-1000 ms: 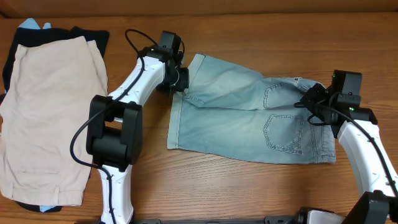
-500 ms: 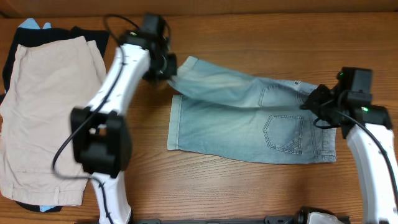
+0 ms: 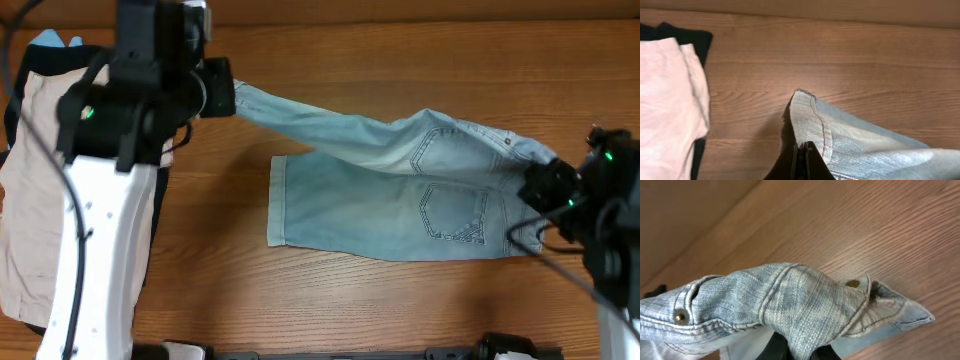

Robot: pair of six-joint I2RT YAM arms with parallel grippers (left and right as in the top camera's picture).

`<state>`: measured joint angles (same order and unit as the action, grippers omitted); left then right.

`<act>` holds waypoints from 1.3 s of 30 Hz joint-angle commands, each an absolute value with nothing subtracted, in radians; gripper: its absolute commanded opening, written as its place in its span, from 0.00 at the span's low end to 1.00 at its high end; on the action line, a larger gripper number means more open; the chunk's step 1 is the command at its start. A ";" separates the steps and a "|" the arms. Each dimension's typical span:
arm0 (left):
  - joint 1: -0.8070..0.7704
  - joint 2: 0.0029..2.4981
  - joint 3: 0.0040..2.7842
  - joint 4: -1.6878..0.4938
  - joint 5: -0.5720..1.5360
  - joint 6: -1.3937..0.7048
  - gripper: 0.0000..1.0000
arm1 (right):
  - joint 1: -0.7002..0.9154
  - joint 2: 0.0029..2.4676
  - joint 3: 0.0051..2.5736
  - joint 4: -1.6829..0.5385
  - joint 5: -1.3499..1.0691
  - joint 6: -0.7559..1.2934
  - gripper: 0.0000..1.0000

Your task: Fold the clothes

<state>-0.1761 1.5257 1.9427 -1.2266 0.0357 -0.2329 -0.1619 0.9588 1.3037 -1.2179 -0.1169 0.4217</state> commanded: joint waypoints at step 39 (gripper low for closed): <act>-0.262 2.164 1.948 -0.450 -0.045 -0.206 1.00 | -0.164 1.713 1.326 -0.445 -0.056 0.385 1.00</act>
